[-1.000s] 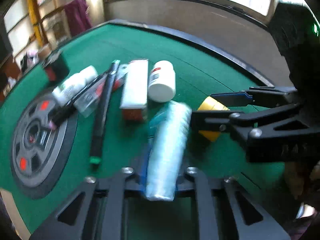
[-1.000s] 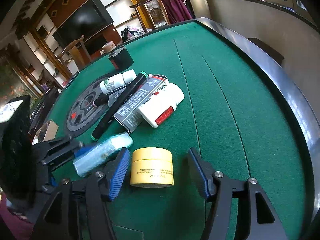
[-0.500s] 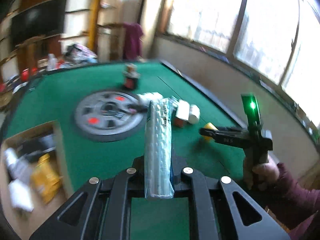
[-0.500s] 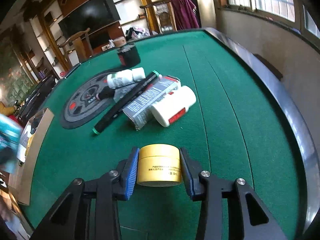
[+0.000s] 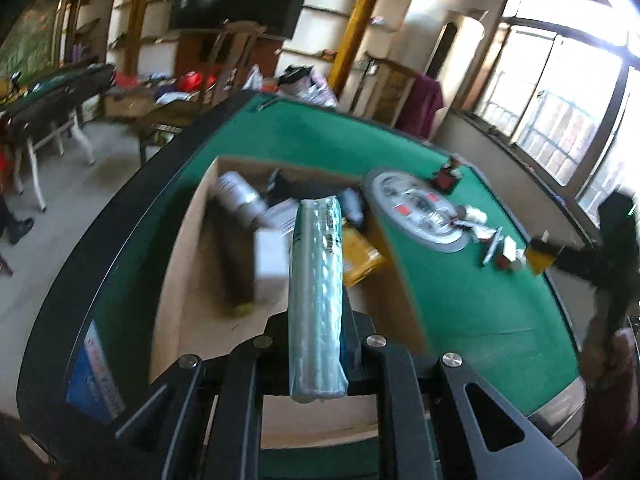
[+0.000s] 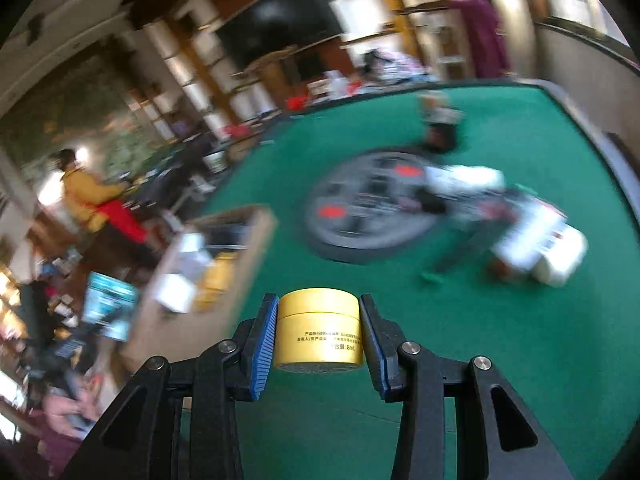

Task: Organize objects
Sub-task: 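Carry the tissue pack into the box with the left while the right carries the tape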

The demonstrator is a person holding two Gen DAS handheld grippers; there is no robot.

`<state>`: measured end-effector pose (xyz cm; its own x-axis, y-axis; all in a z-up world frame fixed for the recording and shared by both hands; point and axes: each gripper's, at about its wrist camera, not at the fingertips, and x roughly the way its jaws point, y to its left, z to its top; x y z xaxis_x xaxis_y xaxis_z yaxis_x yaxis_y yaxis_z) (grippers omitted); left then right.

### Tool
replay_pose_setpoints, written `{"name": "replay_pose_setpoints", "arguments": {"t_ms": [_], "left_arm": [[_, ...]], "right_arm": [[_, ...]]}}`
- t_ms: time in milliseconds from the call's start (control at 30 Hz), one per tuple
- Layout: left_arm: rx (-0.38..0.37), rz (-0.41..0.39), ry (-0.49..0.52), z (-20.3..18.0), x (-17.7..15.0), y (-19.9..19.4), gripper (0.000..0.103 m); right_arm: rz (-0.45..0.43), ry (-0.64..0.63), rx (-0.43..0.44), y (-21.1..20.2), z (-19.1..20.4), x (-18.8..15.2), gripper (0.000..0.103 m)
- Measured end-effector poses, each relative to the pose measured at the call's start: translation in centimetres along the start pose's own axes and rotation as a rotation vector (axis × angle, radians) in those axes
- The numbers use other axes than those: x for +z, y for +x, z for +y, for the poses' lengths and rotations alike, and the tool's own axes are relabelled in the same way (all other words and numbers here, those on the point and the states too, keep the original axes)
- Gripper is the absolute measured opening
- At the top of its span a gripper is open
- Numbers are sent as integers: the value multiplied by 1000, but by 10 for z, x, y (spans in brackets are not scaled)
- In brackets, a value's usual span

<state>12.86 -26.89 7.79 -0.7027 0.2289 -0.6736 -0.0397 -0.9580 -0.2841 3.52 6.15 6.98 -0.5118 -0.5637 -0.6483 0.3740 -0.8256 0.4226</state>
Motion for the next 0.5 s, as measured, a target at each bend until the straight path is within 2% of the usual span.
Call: {"name": "replay_pose_setpoints", "arguments": {"t_ms": [67, 167, 300, 433, 500], "left_arm": [[16, 23, -6, 10, -3, 10, 13], [36, 64, -21, 24, -1, 29, 13], [93, 100, -24, 39, 0, 50, 14], [132, 112, -57, 54, 3, 64, 16], [118, 109, -78, 58, 5, 65, 20]], "right_arm": [[46, -33, 61, 22, 34, 8, 44], [128, -82, 107, 65, 79, 8, 44], [260, -145, 92, 138, 124, -7, 44], [334, -188, 61, 190, 147, -17, 44], [346, -211, 40, 204, 153, -19, 44]]}}
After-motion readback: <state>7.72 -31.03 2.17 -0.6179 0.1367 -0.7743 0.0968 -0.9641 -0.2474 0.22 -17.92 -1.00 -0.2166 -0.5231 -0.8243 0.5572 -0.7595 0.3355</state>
